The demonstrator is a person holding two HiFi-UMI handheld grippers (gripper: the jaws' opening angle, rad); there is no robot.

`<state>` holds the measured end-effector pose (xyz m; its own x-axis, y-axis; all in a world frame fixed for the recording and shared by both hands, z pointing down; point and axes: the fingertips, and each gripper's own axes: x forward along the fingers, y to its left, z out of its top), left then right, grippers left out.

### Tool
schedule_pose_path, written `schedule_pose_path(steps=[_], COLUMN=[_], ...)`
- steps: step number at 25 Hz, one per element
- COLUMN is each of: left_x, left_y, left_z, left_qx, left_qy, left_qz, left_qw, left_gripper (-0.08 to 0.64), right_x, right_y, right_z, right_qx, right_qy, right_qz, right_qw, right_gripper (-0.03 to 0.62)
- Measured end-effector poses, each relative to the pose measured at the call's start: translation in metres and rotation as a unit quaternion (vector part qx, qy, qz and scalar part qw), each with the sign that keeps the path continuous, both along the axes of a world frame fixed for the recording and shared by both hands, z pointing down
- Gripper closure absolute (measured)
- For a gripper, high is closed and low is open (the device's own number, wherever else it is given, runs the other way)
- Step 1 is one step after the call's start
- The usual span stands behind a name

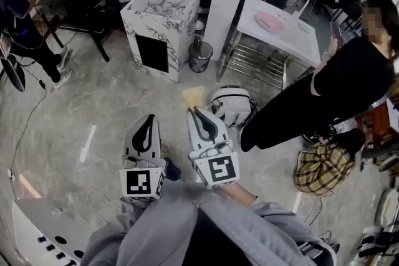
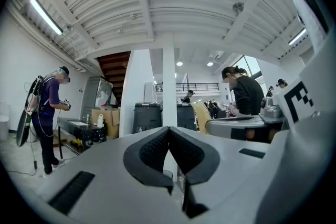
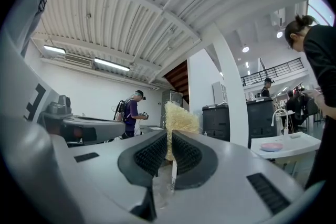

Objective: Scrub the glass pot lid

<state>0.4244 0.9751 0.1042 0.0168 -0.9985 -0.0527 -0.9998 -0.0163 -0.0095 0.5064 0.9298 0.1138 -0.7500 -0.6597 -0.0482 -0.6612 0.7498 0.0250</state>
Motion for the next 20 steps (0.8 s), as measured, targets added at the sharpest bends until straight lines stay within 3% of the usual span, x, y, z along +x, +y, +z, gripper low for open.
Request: schedule_pose_path(steps=[10,20], left_x=[-0.134,-0.201], left_y=[-0.136,-0.21], left_z=[-0.019,-0.01], left_qx=[0.01,0.008], left_qy=[-0.006,0.004], left_qz=[0.02,0.048], left_qw=[0.9997,0.9988], left_gripper=[0.551,0.551], right_x=[-0.132,-0.195], right_y=[-0.133,-0.199], right_z=[-0.019,-0.004], right_qx=[0.021,0.001], right_qy=[-0.011,0.006], right_qz=[0.017,0.047], right_qw=[1.0,0.999], right_gripper=[0.551,0.551])
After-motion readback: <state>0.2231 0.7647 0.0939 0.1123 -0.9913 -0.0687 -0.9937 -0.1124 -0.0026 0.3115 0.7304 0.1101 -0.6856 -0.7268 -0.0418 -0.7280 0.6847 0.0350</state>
